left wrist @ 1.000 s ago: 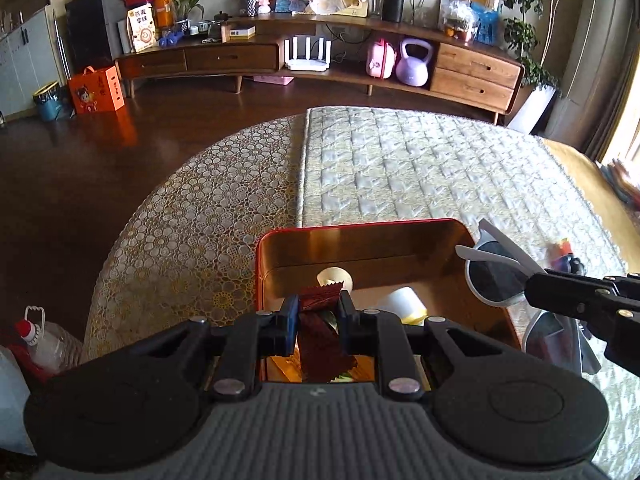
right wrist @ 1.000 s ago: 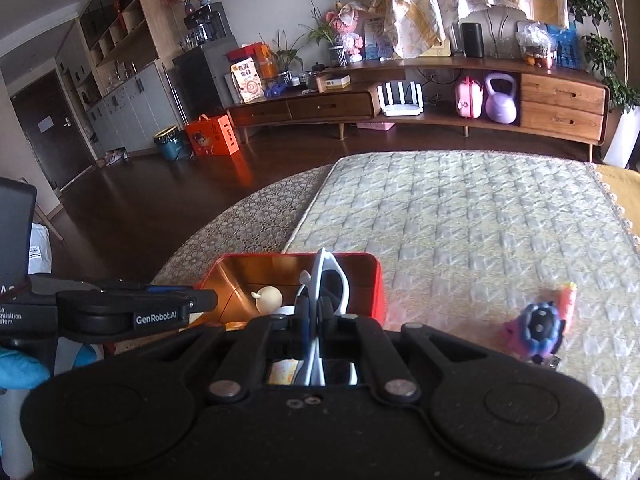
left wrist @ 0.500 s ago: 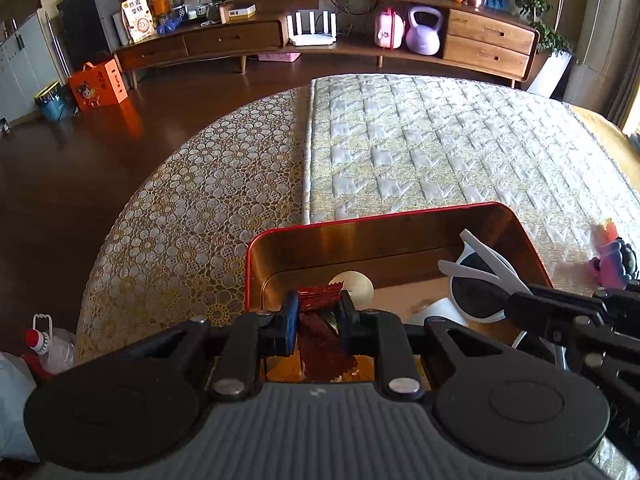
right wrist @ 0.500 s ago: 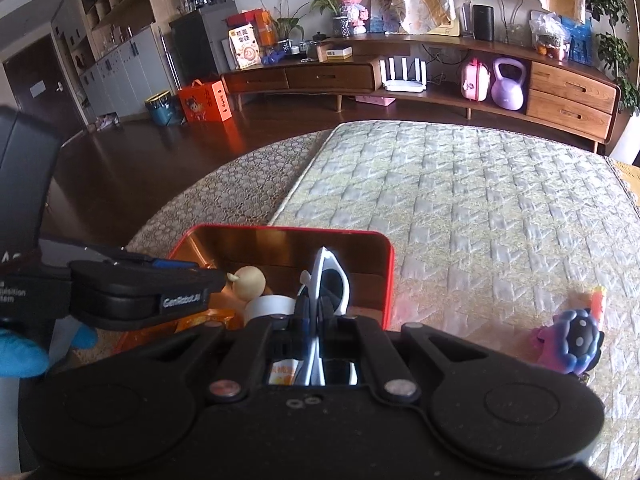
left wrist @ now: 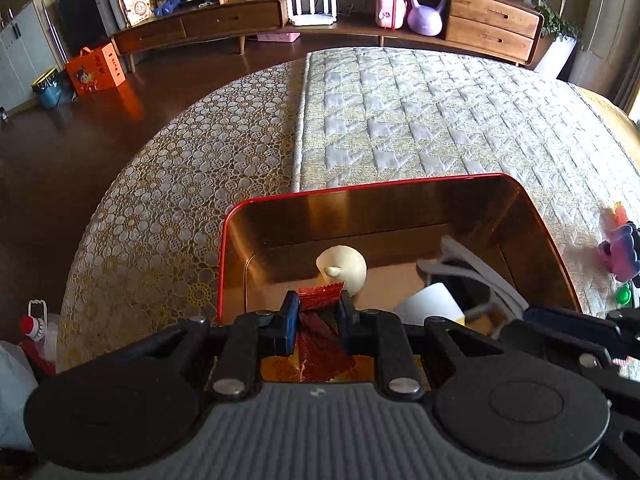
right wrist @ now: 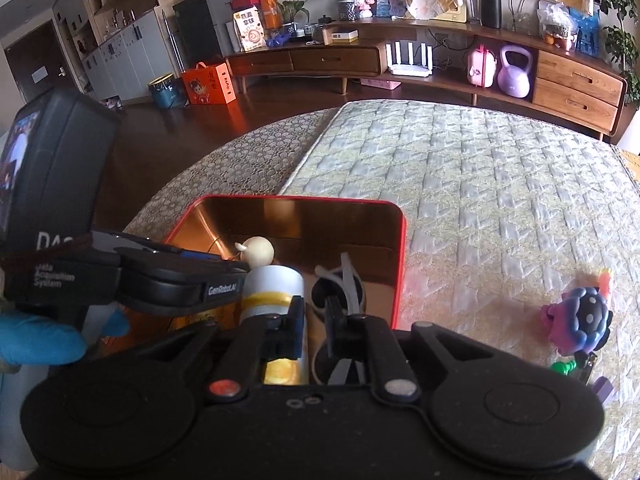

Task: Organize rigid objects
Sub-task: 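Carry the sunglasses into the red tin with the right tool while the left tool carries the wrapper in, then open both tools to release the sunglasses and wrapper inside the tin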

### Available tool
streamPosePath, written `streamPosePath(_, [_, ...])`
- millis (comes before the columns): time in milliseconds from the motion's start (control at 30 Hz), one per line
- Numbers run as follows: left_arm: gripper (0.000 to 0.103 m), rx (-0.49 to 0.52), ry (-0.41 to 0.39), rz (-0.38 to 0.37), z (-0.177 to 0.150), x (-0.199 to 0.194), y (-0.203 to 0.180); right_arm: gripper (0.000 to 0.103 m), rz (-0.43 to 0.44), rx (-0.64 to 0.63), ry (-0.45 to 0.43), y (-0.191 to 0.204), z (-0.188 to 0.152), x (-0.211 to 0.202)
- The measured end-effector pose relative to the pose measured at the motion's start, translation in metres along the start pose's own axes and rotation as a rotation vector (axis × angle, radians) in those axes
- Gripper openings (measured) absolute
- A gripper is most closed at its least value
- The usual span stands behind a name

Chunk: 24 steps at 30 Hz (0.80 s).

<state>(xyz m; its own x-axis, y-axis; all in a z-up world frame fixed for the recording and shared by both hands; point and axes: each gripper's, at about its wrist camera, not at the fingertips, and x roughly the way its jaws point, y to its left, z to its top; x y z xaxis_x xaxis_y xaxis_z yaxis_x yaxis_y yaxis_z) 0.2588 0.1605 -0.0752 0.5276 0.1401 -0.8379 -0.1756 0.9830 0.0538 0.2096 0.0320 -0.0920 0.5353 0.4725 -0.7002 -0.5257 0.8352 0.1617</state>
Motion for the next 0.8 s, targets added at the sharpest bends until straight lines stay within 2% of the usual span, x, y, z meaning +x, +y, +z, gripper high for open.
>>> streamPosePath(200, [0.02, -0.024, -0.003, -0.005, -0.001, -0.001, 0.002, 0.018, 0.028, 0.005, 0.004, -0.003, -0.002, -0.011])
streamPosePath(367, [0.02, -0.049, -0.003, -0.014, -0.004, -0.006, 0.004, 0.026, 0.043, 0.014, 0.001, -0.006, -0.009, -0.021])
streamPosePath(567, [0.021, -0.063, -0.006, -0.026, -0.009, -0.015, 0.005, 0.031, 0.058, 0.015, -0.011, -0.006, -0.011, -0.034])
streamPosePath(733, [0.037, -0.068, -0.029, -0.046, -0.013, -0.028, 0.005, 0.043, 0.07, 0.014, -0.029, -0.005, -0.014, -0.046])
streamPosePath(800, [0.052, -0.065, -0.049, -0.047, -0.015, -0.034, 0.003, 0.045, 0.077, 0.016, -0.037, -0.005, -0.016, -0.051])
